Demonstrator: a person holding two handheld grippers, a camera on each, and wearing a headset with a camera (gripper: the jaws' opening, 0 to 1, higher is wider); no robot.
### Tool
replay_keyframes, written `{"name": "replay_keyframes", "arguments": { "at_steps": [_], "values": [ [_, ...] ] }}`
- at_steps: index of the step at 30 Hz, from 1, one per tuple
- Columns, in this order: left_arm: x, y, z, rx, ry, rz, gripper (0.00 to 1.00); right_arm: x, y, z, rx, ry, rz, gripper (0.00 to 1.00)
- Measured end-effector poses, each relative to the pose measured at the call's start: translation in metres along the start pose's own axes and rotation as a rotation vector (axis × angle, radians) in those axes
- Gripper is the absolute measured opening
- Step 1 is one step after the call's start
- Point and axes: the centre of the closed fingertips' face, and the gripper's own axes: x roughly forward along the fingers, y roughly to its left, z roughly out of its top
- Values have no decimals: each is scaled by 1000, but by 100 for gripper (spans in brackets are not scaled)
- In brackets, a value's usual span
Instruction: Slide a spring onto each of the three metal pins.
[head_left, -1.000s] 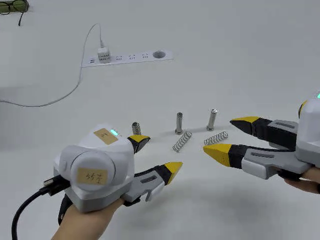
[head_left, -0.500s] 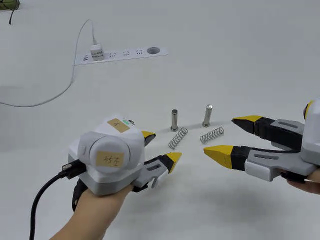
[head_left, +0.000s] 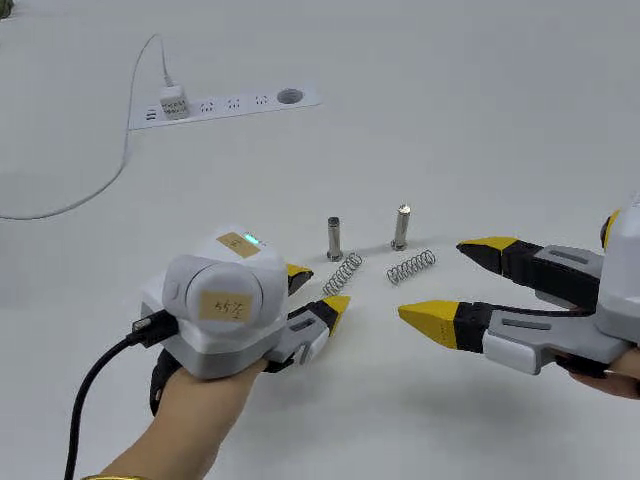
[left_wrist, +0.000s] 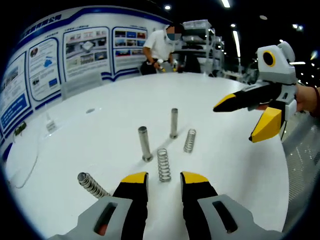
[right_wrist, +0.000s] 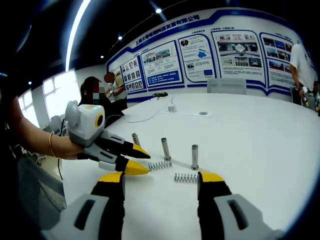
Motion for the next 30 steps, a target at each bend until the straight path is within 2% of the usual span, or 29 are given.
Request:
{"name": "replay_keyframes", "arguments": {
  "at_steps": [10, 21, 30],
  "values": [
    [11, 1, -5, -8, 18, -4, 20, 1, -4, -2, 25, -8, -9, 60],
    [11, 4, -7, -37, 25, -16, 15, 1, -5, -4, 27, 2, -19, 60],
    [11, 2, -8, -15, 31, -16, 11, 1, -7, -5, 34, 7, -29, 59]
  ]
}}
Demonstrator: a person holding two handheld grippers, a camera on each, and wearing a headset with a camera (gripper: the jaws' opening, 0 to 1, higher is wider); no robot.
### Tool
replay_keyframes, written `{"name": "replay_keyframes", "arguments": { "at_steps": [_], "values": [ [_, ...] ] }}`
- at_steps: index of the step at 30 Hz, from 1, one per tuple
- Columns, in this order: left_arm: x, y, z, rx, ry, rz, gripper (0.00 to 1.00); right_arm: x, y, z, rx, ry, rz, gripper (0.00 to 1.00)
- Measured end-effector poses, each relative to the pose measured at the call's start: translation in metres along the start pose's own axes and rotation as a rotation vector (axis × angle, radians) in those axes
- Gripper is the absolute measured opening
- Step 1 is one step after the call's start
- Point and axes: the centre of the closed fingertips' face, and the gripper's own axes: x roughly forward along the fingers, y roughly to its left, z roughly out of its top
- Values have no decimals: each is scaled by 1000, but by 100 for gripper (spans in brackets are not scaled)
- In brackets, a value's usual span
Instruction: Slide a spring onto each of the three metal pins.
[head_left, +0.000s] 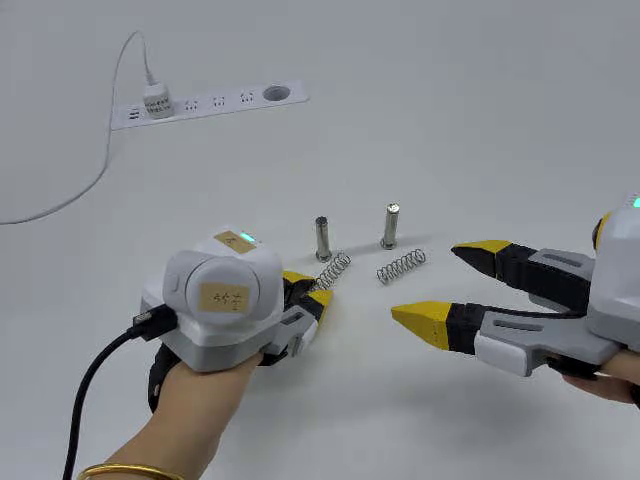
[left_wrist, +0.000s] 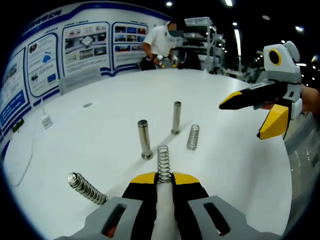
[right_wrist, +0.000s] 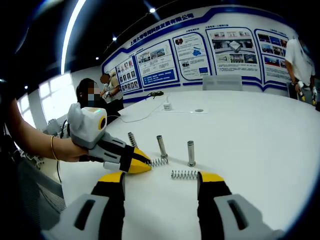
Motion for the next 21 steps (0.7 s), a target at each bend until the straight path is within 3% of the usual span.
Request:
{"name": "replay_keyframes", "arguments": {
  "at_steps": [12, 21],
  "values": [
    [-6, -1, 0, 32, -9, -8, 10, -2, -4, 5, 62, -18, -21, 58],
    [-22, -7, 10, 33, -61, -17, 9, 0, 2, 11, 130, -33, -11, 56]
  ]
}}
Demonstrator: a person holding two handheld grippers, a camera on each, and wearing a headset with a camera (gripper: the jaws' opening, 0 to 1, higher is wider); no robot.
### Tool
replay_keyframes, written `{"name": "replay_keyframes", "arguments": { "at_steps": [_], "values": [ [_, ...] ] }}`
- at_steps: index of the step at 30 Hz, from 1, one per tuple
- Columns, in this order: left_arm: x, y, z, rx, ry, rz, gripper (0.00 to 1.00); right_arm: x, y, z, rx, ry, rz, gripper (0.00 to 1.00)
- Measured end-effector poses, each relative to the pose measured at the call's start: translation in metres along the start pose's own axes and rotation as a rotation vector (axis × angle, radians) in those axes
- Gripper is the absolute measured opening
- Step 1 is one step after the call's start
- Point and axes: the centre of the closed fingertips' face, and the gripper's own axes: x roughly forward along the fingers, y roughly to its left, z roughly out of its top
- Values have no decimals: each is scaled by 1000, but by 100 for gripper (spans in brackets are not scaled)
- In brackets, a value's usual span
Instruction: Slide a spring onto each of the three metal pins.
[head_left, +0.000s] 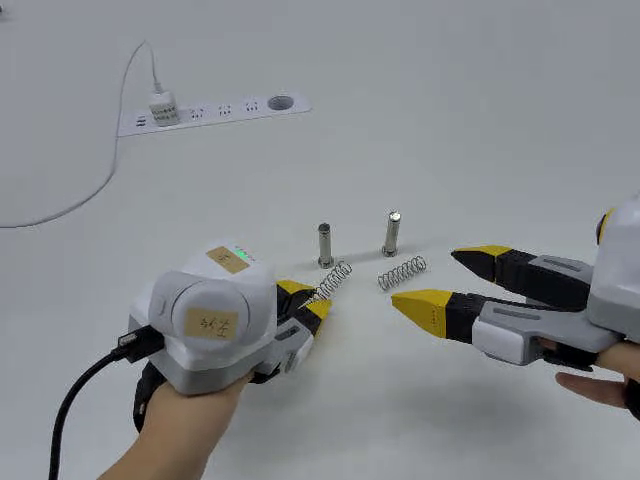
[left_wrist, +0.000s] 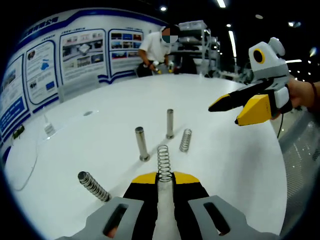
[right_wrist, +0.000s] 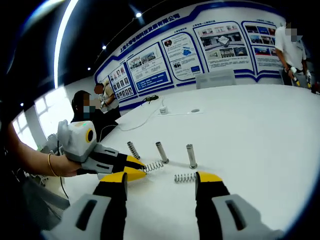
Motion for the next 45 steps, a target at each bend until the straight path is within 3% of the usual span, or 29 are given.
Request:
{"name": "replay_keyframes", "arguments": {
  "at_steps": [6, 18, 24, 45],
  "values": [
    [-11, -7, 11, 29, -50, -5, 10, 4, 7, 6, 46, -18, 21, 55],
    [-31, -18, 28, -13, -143, -25, 10, 11, 25, 19, 135, -53, 73, 49],
    [-38, -20, 39, -7, -196, -30, 10, 16, 32, 20, 162, -58, 100, 45],
    [-50, -31, 56, -25, -302, -53, 10, 31, 49, 36, 293, -107, 168, 28]
  ]
}}
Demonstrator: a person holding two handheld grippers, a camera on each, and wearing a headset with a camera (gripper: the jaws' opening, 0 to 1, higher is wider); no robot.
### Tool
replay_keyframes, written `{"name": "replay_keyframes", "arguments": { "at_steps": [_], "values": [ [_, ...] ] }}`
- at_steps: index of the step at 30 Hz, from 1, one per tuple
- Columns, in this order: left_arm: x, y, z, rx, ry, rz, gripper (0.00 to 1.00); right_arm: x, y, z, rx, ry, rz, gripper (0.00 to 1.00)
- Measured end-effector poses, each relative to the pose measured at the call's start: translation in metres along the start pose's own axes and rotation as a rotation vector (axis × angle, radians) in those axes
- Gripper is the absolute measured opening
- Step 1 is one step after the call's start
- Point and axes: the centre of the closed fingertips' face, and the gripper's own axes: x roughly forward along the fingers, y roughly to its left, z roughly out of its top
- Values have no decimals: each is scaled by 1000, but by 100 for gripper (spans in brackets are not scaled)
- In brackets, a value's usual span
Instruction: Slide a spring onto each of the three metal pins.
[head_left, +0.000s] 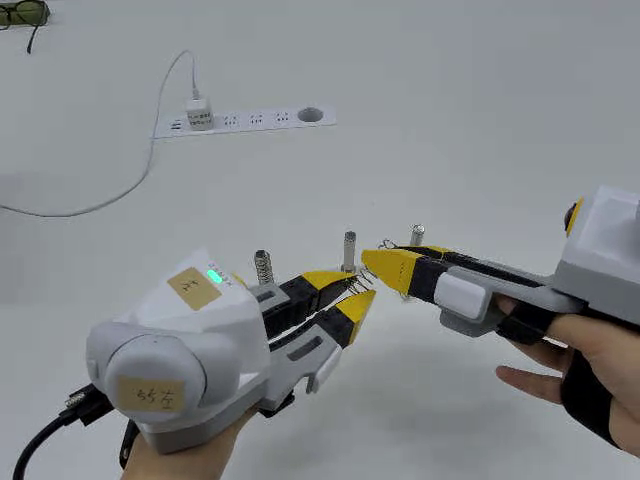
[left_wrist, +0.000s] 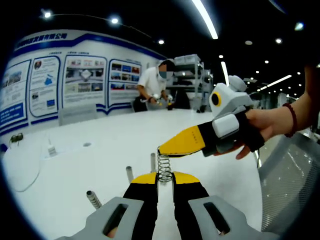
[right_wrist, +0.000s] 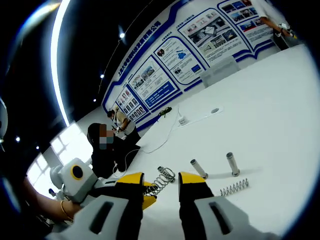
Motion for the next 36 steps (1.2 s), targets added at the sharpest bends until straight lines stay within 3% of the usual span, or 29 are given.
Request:
{"name": "replay_keyframes", "arguments": {
  "at_steps": [12, 19, 28, 36],
  "values": [
    [-2, 0, 9, -18, -49, 0, 10, 5, 5, 3, 99, -20, 23, 18],
    [-3, 1, 11, -32, -49, 2, 10, 6, 7, 3, 132, -24, 40, 13],
    [-4, 0, 8, -36, -20, 3, 11, 6, 11, 1, 117, -20, 54, 12],
    [-4, 0, 4, -23, 16, 5, 15, 7, 13, 1, 47, -10, 50, 11]
  ]
}}
